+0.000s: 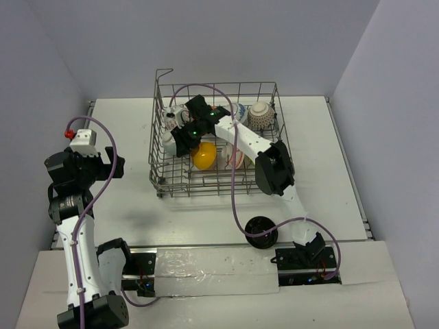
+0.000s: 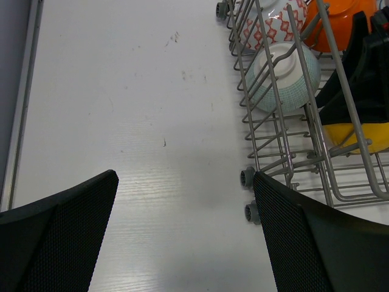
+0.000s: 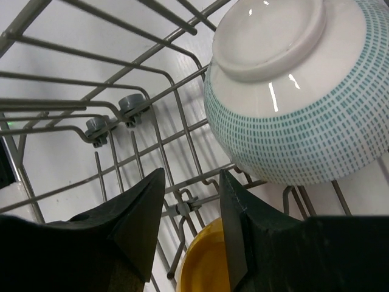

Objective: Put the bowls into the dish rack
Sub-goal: Move the bowl to the dish rack, then pick up the bowl from the corner of the board.

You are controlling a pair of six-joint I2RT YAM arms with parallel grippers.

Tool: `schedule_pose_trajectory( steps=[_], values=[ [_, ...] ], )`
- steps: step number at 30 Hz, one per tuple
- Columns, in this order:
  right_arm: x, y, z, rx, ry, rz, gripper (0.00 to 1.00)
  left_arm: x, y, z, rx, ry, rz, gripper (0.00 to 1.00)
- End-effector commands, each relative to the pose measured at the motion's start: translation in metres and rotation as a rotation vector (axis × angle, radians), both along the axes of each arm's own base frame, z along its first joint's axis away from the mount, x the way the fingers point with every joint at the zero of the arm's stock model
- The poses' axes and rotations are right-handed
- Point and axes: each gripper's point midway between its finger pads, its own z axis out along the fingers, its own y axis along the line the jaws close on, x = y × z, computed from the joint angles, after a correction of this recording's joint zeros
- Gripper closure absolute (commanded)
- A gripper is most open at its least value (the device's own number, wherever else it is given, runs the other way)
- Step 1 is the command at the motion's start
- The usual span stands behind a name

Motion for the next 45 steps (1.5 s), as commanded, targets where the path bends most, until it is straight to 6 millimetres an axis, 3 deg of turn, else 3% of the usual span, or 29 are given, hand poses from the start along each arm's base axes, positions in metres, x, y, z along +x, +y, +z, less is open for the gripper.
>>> schedule_pose_trajectory(
  steps=[1,3,15,19,23,26,29,30,32,33,35,39,40,42,43,44,45],
  values=[
    [0.0,-0.009,0.047,0.051,-0.11,0.021,0.52,0.003,0.006,0.021,0.032,-0.059,0.022,0.01],
    [-0.007,-0.01,0.046,0.051,-0.108,0.038,0.52,0.002,0.006,0.023,0.036,-0.064,0.026,0.01],
    [-0.027,-0.012,0.088,0.088,-0.178,0.073,0.52,-0.001,0.006,0.027,0.038,-0.075,0.032,0.01],
    [-0.024,-0.018,0.123,0.099,-0.266,0.084,0.52,0.001,0.008,0.027,0.042,-0.07,0.041,0.01],
    [-0.024,-0.041,0.162,0.072,-0.365,0.054,0.52,0.007,0.012,0.026,0.04,-0.044,0.041,0.01],
    [-0.024,-0.061,0.177,0.07,-0.42,0.028,0.52,0.009,0.015,0.032,0.038,-0.056,0.062,0.01],
    [-0.036,-0.088,0.177,0.014,-0.469,0.007,0.52,0.01,0.022,0.045,0.06,-0.1,0.104,0.01],
    [-0.044,-0.097,0.195,0.027,-0.512,-0.004,0.52,0.01,0.022,0.047,0.058,-0.1,0.103,0.01],
    [-0.052,-0.112,0.193,-0.008,-0.529,-0.013,0.52,0.011,0.019,0.052,0.054,-0.102,0.085,0.01],
    [-0.062,-0.121,0.21,0.009,-0.568,-0.017,0.52,0.013,0.017,0.05,0.045,-0.089,0.077,0.01],
    [-0.082,-0.138,0.216,-0.001,-0.578,-0.014,0.52,0.014,0.011,0.05,0.028,-0.079,0.043,0.01],
    [-0.118,-0.165,0.206,-0.033,-0.567,-0.004,0.53,0.015,0.01,0.047,0.025,-0.078,0.046,0.01],
    [-0.127,-0.172,0.184,-0.069,-0.53,0.003,0.54,0.014,0.01,0.047,0.024,-0.082,0.043,0.01],
    [-0.148,-0.184,0.183,-0.061,-0.547,0.013,0.54,0.014,0.01,0.046,0.028,-0.088,0.048,0.01],
    [-0.156,-0.19,0.16,-0.09,-0.515,0.025,0.53,0.014,0.012,0.048,0.034,-0.091,0.059,0.01],
    [-0.167,-0.197,0.161,-0.074,-0.529,0.031,0.52,0.014,0.013,0.049,0.037,-0.09,0.069,0.01],
    [-0.177,-0.204,0.141,-0.105,-0.492,0.052,0.52,0.015,0.015,0.053,0.044,-0.096,0.077,0.01]
  ],
)
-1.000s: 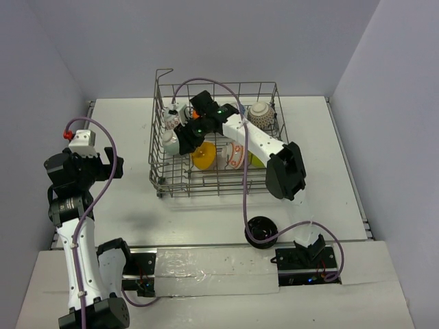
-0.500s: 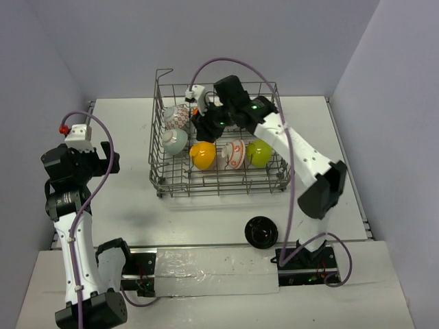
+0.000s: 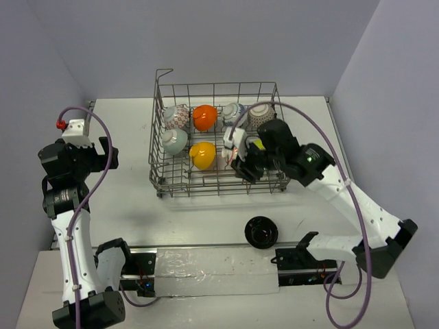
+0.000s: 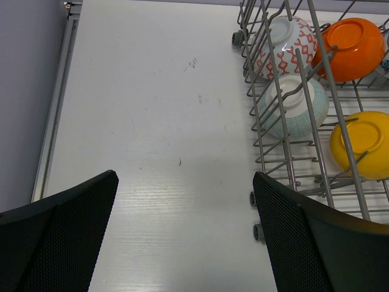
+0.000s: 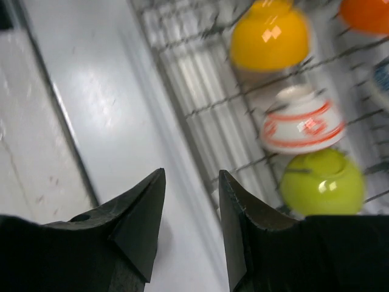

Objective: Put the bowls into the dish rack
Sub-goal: Pick up the bowl from the corner of the board.

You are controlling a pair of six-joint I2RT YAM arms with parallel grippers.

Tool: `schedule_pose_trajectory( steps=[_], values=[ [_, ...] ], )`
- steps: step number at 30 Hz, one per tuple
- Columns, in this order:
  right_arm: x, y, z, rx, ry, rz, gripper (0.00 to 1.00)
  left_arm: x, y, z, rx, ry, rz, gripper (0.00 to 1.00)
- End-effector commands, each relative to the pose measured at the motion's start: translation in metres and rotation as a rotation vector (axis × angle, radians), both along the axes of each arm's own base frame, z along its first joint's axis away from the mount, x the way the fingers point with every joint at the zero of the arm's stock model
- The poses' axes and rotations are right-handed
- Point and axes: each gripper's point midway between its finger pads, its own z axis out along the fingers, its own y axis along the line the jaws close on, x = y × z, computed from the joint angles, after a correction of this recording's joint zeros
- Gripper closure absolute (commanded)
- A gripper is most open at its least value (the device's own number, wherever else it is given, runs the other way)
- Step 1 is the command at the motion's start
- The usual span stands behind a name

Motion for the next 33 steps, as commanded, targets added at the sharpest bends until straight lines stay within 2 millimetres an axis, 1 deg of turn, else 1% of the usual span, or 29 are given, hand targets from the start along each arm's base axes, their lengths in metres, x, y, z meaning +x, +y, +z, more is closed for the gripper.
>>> schedule_pose_trajectory(
  steps=[1,2,3,5,6,8,9,11,12,13,15,17,21,25,29,33],
  values=[
    [-0.028,-0.022,-0.03,-0.061,0.026,0.024,0.52,0.002,0.003,0.019,0.017,-0.048,0.022,0.01],
    [-0.034,-0.025,-0.037,-0.074,0.042,0.031,0.52,0.003,0.004,0.018,0.021,-0.041,0.022,0.01],
    [-0.043,-0.032,-0.054,-0.107,0.084,0.041,0.52,0.004,0.005,0.02,0.022,-0.042,0.023,0.01],
    [-0.055,-0.038,-0.066,-0.131,0.107,0.06,0.53,0.005,0.005,0.018,0.013,-0.029,0.023,0.01],
    [-0.064,-0.042,-0.079,-0.155,0.14,0.079,0.54,0.006,0.005,0.017,0.009,-0.026,0.024,0.01],
    [-0.073,-0.046,-0.086,-0.161,0.151,0.097,0.55,0.007,0.005,0.014,0.007,-0.029,0.025,0.01],
    [-0.081,-0.049,-0.094,-0.175,0.169,0.125,0.54,0.006,0.005,0.014,0.009,-0.033,0.026,0.01],
    [-0.092,-0.052,-0.101,-0.193,0.19,0.165,0.54,0.006,0.005,0.009,0.006,-0.026,0.026,0.01],
    [-0.106,-0.059,-0.109,-0.22,0.237,0.201,0.54,0.006,0.006,0.007,0.008,-0.024,0.034,0.01],
    [-0.115,-0.061,-0.113,-0.246,0.235,0.259,0.55,0.005,0.008,0.005,0.017,-0.019,0.041,0.01],
    [-0.13,-0.069,-0.123,-0.307,0.273,0.308,0.54,0.005,0.013,0.001,0.029,-0.006,0.062,0.01],
    [-0.136,-0.075,-0.131,-0.353,0.283,0.326,0.54,0.004,0.015,0.001,0.034,-0.003,0.071,0.01],
    [-0.13,-0.078,-0.149,-0.43,0.234,0.327,0.54,0.004,0.012,0.002,0.015,-0.009,0.065,0.01],
    [-0.116,-0.081,-0.166,-0.513,0.188,0.331,0.52,0.003,0.011,0.004,0.016,-0.012,0.064,0.01],
    [-0.103,-0.072,-0.175,-0.54,0.164,0.346,0.5,0.002,0.013,0.003,0.018,-0.005,0.075,0.01],
    [-0.089,-0.064,-0.177,-0.561,0.121,0.348,0.49,-0.003,0.017,0.001,0.043,-0.004,0.096,0.01]
  ],
)
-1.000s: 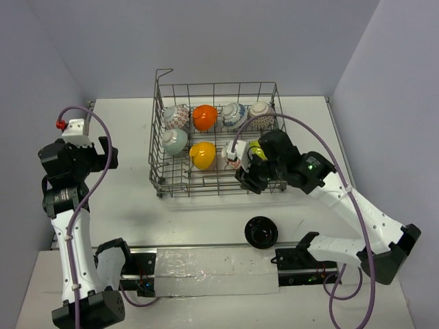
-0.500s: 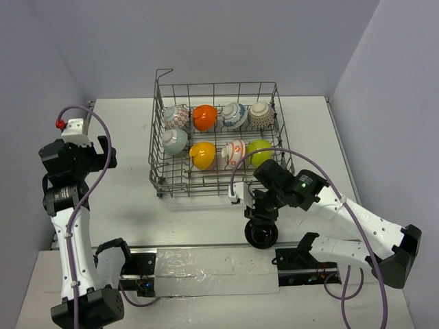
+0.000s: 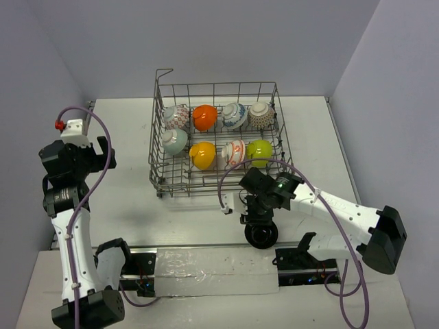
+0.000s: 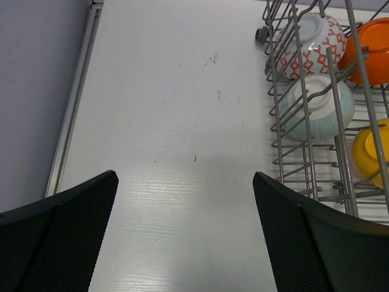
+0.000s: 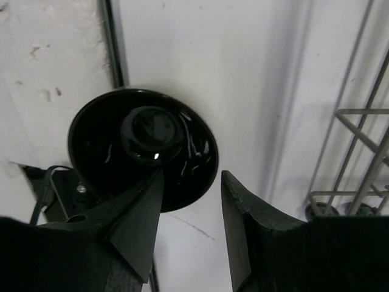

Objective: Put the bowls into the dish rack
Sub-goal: Pick up the bowl from the corner of the board.

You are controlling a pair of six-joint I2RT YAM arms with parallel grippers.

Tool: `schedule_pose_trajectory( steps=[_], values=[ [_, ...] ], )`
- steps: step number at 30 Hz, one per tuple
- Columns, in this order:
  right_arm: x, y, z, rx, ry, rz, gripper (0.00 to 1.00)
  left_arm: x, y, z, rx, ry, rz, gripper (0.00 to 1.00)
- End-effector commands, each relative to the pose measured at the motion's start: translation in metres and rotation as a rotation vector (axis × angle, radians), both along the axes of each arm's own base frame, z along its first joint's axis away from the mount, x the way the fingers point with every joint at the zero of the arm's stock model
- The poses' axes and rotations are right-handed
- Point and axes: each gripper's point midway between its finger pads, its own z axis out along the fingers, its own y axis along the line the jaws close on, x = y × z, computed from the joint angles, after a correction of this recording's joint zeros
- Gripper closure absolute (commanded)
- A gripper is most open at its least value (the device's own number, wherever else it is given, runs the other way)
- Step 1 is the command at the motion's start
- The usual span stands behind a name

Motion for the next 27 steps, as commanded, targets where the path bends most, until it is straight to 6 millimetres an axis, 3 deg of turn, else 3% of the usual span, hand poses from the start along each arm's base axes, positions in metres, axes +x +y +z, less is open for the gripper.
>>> schedule_pose_trajectory(
  steps=[1,10,27],
  values=[
    [0.023,0.015,0.005,0.027,-0.097,0.04,0.49,-0.004,0.004,0.006,0.03,-0.032,0.027,0.01],
    [0.031,0.033,0.005,0.017,-0.064,0.067,0.48,-0.006,0.001,0.001,0.032,-0.023,0.007,0.01],
    [0.014,0.024,-0.009,-0.044,0.042,0.097,0.48,-0.007,-0.002,0.0,0.038,-0.012,-0.016,0.01]
  ],
)
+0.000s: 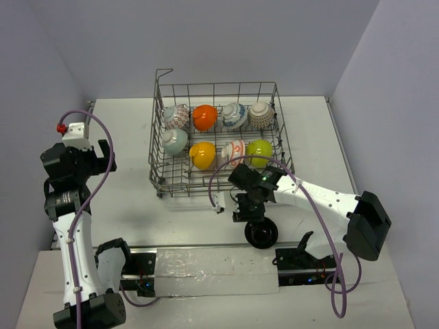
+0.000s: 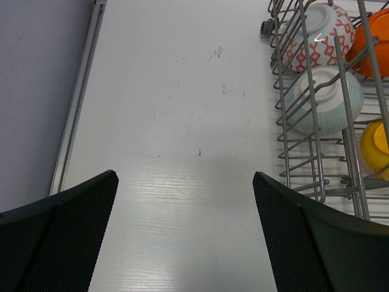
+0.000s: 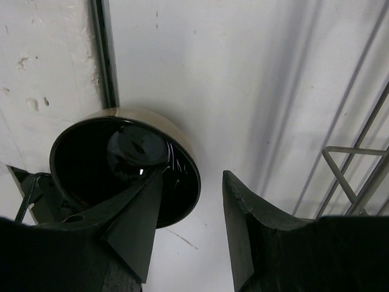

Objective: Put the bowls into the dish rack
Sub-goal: Pick up the bowl from the corner of the board.

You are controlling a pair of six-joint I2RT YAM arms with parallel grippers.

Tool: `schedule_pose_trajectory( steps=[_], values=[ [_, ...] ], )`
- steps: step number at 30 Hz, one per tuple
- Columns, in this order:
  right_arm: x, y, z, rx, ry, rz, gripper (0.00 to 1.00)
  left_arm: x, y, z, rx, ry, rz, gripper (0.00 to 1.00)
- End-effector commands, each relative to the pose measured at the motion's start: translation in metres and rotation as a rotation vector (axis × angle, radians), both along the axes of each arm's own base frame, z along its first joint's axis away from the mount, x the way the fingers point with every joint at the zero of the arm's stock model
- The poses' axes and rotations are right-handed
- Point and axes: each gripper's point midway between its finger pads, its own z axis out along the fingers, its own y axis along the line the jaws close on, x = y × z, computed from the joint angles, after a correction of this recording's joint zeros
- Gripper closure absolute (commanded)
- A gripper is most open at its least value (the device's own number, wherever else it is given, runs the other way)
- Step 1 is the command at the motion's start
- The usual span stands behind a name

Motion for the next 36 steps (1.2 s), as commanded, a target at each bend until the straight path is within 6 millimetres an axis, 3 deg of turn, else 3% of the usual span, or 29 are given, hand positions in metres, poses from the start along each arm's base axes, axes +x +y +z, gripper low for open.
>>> schedule_pose_trajectory(
  steps=[1,25,36],
  values=[
    [-0.004,0.003,0.002,-0.004,0.022,0.03,0.48,0.0,-0.003,0.004,0.012,-0.009,-0.027,0.01],
    [-0.003,0.017,-0.019,-0.052,0.04,0.057,0.46,-0.006,-0.01,-0.004,0.008,0.012,-0.061,0.01],
    [-0.002,0.031,-0.018,-0.025,0.032,0.062,0.44,-0.007,-0.012,-0.005,0.005,0.011,-0.066,0.01]
  ],
)
